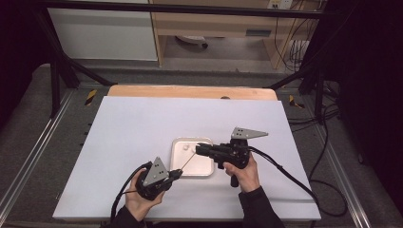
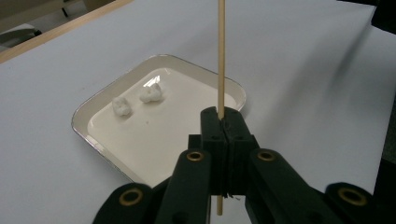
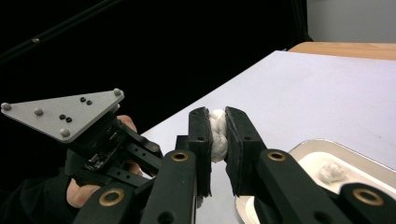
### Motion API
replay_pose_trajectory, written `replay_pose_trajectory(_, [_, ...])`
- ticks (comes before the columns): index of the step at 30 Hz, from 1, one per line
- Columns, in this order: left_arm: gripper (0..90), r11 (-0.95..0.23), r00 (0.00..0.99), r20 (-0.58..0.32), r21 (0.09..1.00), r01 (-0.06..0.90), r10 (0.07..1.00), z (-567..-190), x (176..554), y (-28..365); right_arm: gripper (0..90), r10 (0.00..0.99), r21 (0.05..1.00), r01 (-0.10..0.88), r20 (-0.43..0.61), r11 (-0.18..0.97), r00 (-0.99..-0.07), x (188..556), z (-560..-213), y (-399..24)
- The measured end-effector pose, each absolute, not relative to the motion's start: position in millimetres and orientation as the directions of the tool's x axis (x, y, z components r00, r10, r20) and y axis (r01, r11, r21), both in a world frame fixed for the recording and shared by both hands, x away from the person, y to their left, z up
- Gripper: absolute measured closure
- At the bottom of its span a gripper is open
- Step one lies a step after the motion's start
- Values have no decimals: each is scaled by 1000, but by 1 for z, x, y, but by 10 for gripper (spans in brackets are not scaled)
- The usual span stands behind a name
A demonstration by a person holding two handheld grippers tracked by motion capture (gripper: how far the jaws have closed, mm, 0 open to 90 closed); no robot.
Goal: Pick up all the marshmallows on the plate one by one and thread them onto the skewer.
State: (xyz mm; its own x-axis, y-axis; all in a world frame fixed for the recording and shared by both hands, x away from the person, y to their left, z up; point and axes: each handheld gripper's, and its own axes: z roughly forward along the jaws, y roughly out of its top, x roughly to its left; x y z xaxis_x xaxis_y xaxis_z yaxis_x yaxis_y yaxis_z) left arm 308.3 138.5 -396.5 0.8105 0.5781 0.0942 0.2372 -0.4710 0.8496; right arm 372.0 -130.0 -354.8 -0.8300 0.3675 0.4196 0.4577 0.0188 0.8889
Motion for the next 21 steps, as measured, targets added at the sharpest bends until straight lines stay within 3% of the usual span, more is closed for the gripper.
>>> replay_pose_trajectory(21, [888,-488,806,106,839,242,582,-400,308,135,825,362,899,436,395,37,-844,366,-363,-122])
